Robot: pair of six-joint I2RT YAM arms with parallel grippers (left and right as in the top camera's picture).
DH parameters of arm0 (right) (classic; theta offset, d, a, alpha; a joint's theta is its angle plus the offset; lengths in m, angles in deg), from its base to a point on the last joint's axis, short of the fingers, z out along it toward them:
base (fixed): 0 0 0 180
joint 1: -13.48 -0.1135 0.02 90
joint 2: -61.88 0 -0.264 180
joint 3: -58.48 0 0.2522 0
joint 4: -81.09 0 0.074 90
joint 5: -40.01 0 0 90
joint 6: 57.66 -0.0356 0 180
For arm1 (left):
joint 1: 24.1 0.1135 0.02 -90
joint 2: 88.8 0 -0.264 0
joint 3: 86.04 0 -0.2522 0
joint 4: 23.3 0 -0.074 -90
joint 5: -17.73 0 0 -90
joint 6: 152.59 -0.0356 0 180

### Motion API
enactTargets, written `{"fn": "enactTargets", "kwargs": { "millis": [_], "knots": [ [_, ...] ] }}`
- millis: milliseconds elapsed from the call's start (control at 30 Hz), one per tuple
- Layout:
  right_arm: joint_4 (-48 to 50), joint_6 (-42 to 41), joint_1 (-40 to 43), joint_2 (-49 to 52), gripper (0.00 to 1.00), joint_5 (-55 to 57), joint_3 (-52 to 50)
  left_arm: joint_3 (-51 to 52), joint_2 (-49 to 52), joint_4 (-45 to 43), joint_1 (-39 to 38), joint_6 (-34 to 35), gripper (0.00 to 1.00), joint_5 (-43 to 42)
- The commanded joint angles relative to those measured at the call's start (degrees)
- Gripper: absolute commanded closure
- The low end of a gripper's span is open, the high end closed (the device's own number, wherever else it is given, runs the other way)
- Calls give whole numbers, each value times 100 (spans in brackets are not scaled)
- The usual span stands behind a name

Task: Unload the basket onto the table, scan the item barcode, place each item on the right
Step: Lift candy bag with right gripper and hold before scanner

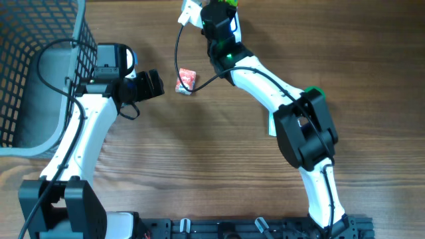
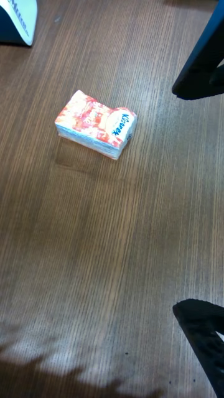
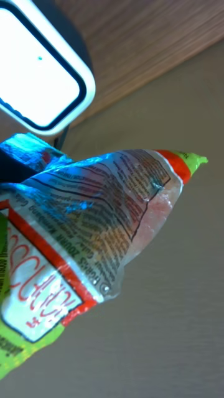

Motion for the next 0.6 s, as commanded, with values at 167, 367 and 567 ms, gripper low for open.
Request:
{"fn": "enactTargets", "kwargs": {
  "millis": [167,367,567],
  "knots": [
    [284,638,-81,608,96,295,107,-61,-31,-13,33,-120,0,31],
    [278,-190,-72,466,96,452,85,-61,-31,-13,33,-120,0,31],
    [-2232,-2673,247,-1443,96,-933,85,-61,-31,-13,31,-120,0,31]
  ]
}}
